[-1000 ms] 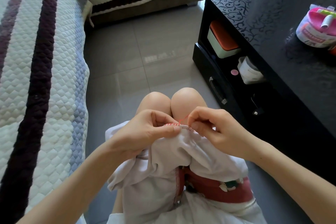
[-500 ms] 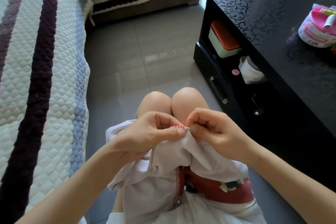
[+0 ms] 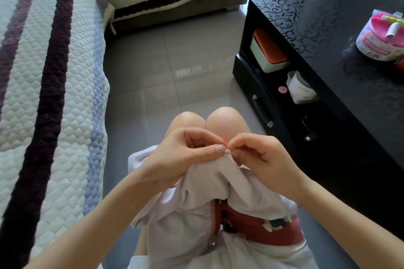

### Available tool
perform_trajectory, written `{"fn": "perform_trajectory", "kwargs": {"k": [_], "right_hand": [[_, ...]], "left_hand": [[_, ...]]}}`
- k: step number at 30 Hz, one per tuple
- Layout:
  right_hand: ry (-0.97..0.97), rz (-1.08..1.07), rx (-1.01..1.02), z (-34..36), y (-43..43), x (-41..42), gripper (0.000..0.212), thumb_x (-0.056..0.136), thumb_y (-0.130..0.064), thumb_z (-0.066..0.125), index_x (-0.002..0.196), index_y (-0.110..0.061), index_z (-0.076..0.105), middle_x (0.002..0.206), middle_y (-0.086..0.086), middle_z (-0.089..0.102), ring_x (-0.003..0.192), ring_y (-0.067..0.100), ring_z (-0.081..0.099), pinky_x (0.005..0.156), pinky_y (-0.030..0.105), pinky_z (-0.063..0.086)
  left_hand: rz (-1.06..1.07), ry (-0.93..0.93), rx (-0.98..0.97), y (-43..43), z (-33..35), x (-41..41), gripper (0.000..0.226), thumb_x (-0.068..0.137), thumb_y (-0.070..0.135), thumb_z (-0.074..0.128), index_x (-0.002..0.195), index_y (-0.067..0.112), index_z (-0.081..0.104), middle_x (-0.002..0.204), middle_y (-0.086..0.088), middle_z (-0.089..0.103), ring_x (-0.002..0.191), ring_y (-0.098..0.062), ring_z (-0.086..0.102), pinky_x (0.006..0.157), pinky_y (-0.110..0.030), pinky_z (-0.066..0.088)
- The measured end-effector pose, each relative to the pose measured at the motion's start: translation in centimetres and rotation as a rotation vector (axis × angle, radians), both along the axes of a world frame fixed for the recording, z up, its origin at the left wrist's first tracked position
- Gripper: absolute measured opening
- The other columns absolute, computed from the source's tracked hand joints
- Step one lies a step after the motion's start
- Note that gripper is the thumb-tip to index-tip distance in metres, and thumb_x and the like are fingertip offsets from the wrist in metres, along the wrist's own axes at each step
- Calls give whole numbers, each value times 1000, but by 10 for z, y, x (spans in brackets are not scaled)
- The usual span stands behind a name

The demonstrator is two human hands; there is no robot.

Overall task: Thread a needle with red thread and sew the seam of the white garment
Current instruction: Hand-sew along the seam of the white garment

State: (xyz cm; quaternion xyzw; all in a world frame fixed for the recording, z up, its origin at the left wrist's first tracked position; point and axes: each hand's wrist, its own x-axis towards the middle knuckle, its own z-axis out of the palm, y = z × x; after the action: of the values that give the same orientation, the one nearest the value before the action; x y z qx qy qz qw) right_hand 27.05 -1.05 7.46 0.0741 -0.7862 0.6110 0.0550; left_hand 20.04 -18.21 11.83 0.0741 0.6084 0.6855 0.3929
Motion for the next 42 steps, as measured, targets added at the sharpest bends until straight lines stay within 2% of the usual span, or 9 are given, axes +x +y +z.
{"fn": "perform_trajectory", "kwargs": {"k": [3,9,11,17,23,29,36,39,42], "right_hand": [[-18,-35,-74,4,-8,-2,11,87,-22,57,83,-20,67,78,-12,66,67,4,61,62,16,49],[30,-62,22,6,-9,6,21,94,-21,53,115,-19,56,82,0,71,78,13,69,69,22,54],[38,-100,21,8,-14,7,18,90,-26,55,108,-26,62,87,-5,72,80,7,69,69,17,52],[139,-291,56,12,-20,1,16,83,-28,64,84,-14,73,94,-6,73,92,13,69,77,43,56],[361,-300,213,20,-18,-6,9,86,-20,64,80,-15,68,104,2,62,100,23,60,84,36,49],[285,-217,-159,50,-8,1,4,89,-16,61,85,-15,62,92,5,70,103,23,67,102,41,44],[57,-200,-500,64,14,-4,13,85,-23,57,85,-11,53,62,9,60,58,26,62,68,41,57],[7,-229,-493,65,25,-8,10,85,-18,54,83,-10,50,55,3,49,48,19,45,48,26,42],[13,-264,-381,62,33,-12,9,89,-17,54,84,-10,51,53,2,42,49,15,36,49,26,29]], "left_hand": [[27,-3,9,0,0,-2,8,68,8,67,74,4,71,73,-7,72,67,-11,69,64,-18,53],[66,-34,-27,2,-10,1,8,67,18,69,67,13,74,74,-6,73,68,-12,68,65,-20,54],[66,-51,-3,4,-12,2,11,67,21,68,68,13,75,74,-6,73,69,-12,69,65,-20,54],[87,-29,-16,4,-15,2,19,69,23,66,79,8,72,77,-3,73,77,-9,67,73,-20,52],[143,-11,-47,8,-16,7,20,80,18,66,89,1,70,82,-9,71,77,-12,65,68,-17,52],[188,21,-169,6,-25,9,12,91,10,61,83,7,69,78,-3,70,74,-10,63,74,-23,49],[16,-231,-55,4,-15,-10,13,75,16,72,81,4,69,88,-17,68,83,-22,66,81,-31,53],[-42,-287,-95,9,4,-21,17,57,15,69,71,9,59,73,-6,55,59,-13,60,56,-20,43],[-143,-159,-78,11,23,-38,12,52,28,66,62,22,64,71,6,55,63,-7,49,59,-24,27]]}}
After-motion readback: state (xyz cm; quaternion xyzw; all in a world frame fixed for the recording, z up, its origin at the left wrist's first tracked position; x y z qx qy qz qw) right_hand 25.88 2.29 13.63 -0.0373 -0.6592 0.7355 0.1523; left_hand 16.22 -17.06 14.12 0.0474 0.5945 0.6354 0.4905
